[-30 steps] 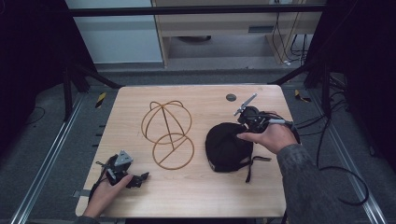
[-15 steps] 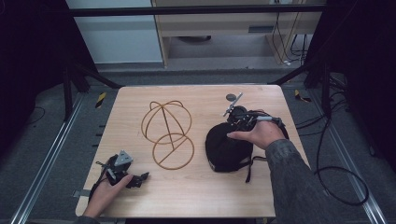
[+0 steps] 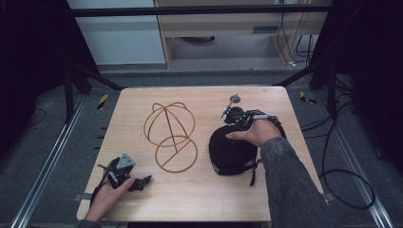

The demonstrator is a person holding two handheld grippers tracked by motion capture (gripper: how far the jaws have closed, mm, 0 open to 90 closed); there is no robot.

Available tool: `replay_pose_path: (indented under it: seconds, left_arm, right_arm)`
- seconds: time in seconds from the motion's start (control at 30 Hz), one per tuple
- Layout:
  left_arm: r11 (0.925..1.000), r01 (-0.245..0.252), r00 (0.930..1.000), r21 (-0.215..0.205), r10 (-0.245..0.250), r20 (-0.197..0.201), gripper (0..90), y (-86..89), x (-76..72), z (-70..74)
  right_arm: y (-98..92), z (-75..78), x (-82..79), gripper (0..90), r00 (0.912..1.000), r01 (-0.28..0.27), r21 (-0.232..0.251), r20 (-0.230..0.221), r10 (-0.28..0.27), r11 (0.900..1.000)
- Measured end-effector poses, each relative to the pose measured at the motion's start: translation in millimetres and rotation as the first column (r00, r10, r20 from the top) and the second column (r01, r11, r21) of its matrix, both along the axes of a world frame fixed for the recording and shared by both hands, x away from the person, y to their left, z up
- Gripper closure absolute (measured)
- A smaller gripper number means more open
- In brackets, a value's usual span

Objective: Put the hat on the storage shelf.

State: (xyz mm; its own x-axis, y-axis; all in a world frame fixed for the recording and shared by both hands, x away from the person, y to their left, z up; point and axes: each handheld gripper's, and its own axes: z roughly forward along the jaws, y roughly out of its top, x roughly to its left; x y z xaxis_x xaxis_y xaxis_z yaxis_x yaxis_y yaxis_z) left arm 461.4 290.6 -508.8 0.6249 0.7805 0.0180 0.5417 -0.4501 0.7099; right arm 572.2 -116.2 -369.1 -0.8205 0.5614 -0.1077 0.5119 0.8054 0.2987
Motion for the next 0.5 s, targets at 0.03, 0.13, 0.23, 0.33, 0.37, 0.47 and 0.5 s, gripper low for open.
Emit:
replay_pose_path:
  seconds: [0.03, 0.13, 0.23, 0.33, 0.37, 0.47, 0.5]
  left_arm:
    - [1.0000, 0.000, 1.0000, 0.000, 0.000, 0.000, 0.0, 0.0, 0.0, 0.0]
    - [1.0000, 0.000, 1.0000, 0.000, 0.000, 0.000, 0.0, 0.0, 0.0, 0.0]
    - [1.0000, 0.000, 1.0000, 0.000, 0.000, 0.000, 0.0, 0.0, 0.0, 0.0]
    - [1.0000, 0.000, 1.0000, 0.000, 0.000, 0.000, 0.0, 0.0, 0.0, 0.0]
    - [1.0000, 0.000, 1.0000, 0.000, 0.000, 0.000, 0.0, 0.0, 0.0, 0.0]
    - [1.0000, -0.001, 1.0000, 0.001, 0.001, 0.000, 0.0, -0.1, -0.1, 0.0]
    - [1.0000, 0.000, 1.0000, 0.000, 0.000, 0.000, 0.0, 0.0, 0.0, 0.0]
  right_arm:
    - [0.4, -1.2, 1.4, 42.8, 0.9999, -0.011, -0.004, -0.005, 0.011, 1.000]
    - [1.7, -4.1, 4.6, 45.9, 0.9997, -0.014, -0.011, -0.018, 0.014, 1.000]
    - [0.3, -4.9, 7.7, 50.7, 0.9995, -0.010, -0.012, -0.029, 0.010, 1.000]
    - [-1.3, -6.3, 8.8, 57.1, 0.9990, -0.019, -0.015, -0.040, 0.018, 1.000]
    - [-1.6, -6.8, 8.9, 58.4, 0.9988, -0.024, -0.024, -0.042, 0.023, 0.999]
    - [-1.8, -7.7, 9.1, 63.2, 0.9985, -0.027, -0.024, -0.048, 0.026, 0.999]
    - [-1.8, -8.2, 9.4, 64.9, 0.9981, -0.033, -0.022, -0.053, 0.032, 0.999]
